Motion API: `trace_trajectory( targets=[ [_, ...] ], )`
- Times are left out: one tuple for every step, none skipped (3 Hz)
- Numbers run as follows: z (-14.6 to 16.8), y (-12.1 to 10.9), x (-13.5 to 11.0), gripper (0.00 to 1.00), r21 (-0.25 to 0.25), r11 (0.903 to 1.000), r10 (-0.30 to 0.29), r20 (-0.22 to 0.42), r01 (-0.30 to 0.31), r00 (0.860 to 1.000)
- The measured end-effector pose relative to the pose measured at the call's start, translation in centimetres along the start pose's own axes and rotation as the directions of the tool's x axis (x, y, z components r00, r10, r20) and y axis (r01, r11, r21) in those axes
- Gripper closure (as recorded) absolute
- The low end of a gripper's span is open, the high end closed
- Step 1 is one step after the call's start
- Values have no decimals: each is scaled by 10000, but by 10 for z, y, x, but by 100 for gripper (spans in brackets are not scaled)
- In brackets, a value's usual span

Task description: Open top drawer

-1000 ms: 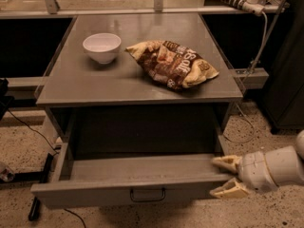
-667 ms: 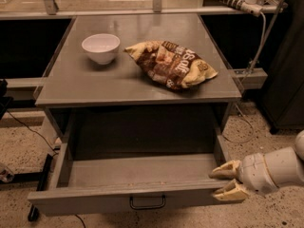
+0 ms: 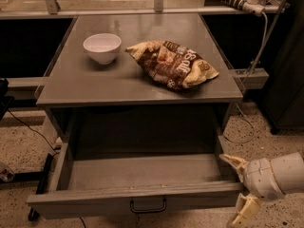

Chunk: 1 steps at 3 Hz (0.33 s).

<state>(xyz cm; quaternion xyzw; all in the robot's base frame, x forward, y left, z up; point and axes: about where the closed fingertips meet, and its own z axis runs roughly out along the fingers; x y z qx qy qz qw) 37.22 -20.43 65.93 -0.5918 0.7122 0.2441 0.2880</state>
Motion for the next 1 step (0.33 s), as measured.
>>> trace_trajectory(
  targets=[
    [0, 0, 0, 0, 0, 10000, 0, 0, 0, 10000]
  ],
)
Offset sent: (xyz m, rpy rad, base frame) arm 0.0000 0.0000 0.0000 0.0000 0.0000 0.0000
